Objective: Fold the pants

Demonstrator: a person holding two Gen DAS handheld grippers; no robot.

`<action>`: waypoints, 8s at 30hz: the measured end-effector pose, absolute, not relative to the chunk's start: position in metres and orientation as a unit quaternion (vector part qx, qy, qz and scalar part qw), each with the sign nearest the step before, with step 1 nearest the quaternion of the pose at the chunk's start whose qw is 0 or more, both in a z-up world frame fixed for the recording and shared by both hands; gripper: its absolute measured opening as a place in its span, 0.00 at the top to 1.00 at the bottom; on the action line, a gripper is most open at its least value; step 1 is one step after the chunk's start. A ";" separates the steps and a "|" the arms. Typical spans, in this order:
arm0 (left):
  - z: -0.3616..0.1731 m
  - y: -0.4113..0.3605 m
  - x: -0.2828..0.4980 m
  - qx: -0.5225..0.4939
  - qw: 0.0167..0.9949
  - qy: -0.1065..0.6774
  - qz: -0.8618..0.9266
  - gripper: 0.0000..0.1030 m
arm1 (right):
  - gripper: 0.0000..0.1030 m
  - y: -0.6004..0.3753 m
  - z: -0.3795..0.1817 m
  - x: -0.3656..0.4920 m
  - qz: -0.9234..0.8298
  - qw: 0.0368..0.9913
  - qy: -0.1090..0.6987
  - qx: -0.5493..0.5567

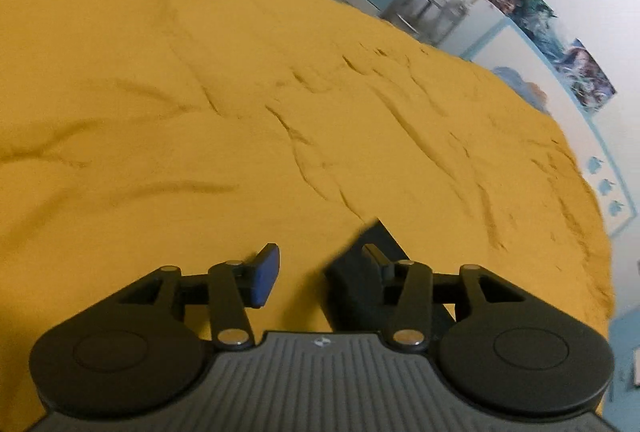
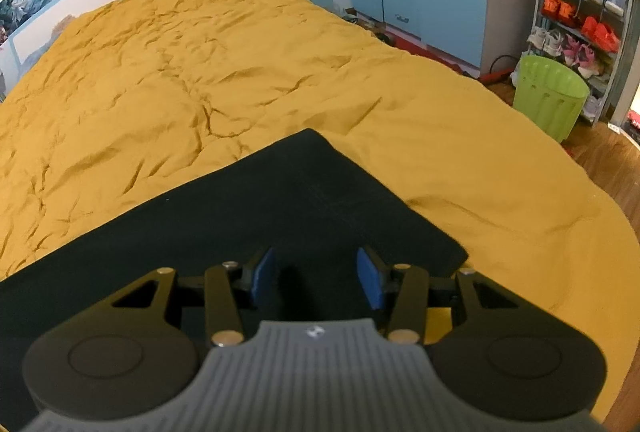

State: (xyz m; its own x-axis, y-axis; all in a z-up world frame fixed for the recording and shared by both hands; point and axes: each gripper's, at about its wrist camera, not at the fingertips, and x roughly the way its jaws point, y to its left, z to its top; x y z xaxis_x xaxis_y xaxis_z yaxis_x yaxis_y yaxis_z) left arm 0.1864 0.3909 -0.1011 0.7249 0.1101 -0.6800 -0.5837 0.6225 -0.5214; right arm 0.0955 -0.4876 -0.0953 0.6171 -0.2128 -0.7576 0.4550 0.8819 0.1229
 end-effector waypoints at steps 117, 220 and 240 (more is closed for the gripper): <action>-0.069 -0.087 0.179 0.084 0.842 0.462 -0.265 1.00 | 0.97 -0.288 -0.120 0.139 0.274 0.812 0.496 0.142; -0.095 -0.023 0.214 -0.067 0.889 0.437 -0.121 0.83 | 1.00 -0.575 -0.101 0.242 -0.021 0.813 0.561 0.155; -0.148 -0.054 0.312 0.016 0.881 0.458 -0.117 0.84 | 0.93 -0.569 -0.118 0.239 -0.055 0.863 0.487 0.119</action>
